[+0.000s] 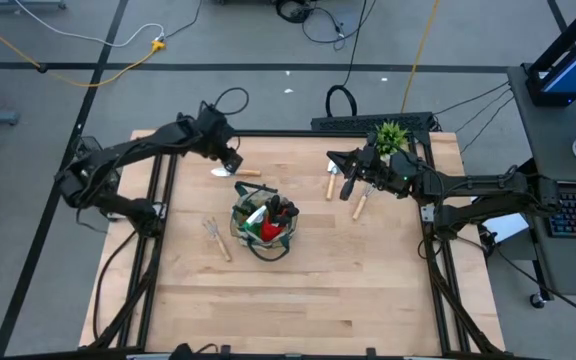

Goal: Pick & Place Garden tools in Gardening bag
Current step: Put the left brown trowel into the brown gardening bag

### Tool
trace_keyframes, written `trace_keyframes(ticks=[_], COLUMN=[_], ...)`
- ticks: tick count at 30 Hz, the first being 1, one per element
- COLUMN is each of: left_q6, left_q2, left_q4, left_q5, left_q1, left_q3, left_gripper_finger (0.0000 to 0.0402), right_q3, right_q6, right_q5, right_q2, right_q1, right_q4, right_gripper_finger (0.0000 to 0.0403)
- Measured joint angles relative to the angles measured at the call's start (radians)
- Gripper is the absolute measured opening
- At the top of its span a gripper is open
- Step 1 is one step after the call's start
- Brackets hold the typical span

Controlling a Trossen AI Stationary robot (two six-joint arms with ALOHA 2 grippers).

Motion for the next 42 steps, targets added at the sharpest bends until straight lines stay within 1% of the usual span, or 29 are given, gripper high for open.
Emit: trace_keyframes(ticks=[7,12,15,18,22,26,28,32,37,40,42], left_q6=[0.162,0.282,0.320,0.343,0.410,0.461,0.480,0.510,0.530,0.529,0.533], left_q2=[0.081,0.100,0.106,0.118,0.160,0.217,0.238,0.280,0.329,0.359,0.382], left_q4=[-0.005,-0.004,-0.003,-0.004,-0.015,-0.025,-0.015,0.027,0.029,0.032,0.027], left_q5=[0.000,0.001,0.000,-0.001,-0.001,-0.003,-0.022,-0.100,-0.114,-0.146,-0.147], left_q1=[-0.014,-0.051,-0.066,-0.068,-0.068,-0.078,-0.084,-0.095,-0.094,-0.095,-0.095], left_q3=[0.000,0.000,0.000,0.000,0.000,0.000,0.000,0.000,0.000,0.003,0.005], left_gripper_finger=[0.0127,0.0132,0.0151,0.0182,0.0220,0.0238,0.0238,0.0235,0.0235,0.0233,0.0226], right_q3=[0.000,0.000,0.000,0.000,0.000,0.000,0.000,0.000,0.000,0.000,0.000], right_q6=[0.000,0.000,0.006,0.030,0.034,0.034,0.034,0.034,0.034,0.035,0.035], right_q5=[0.000,0.000,0.000,0.000,0.001,0.001,0.002,0.002,0.003,0.003,0.003], right_q2=[0.000,0.000,0.000,0.000,0.000,0.000,0.000,0.000,0.000,0.000,0.000], right_q1=[0.000,0.000,0.000,0.000,0.000,0.000,0.000,0.000,0.000,0.000,0.000], right_q4=[-0.002,-0.002,-0.002,-0.001,0.000,0.000,0.001,0.001,0.001,0.001,0.001], right_gripper_finger=[0.0000,0.0000,0.0000,0.0000,0.0000,0.0000,0.0000,0.0000,0.0000,0.0000,0.0000])
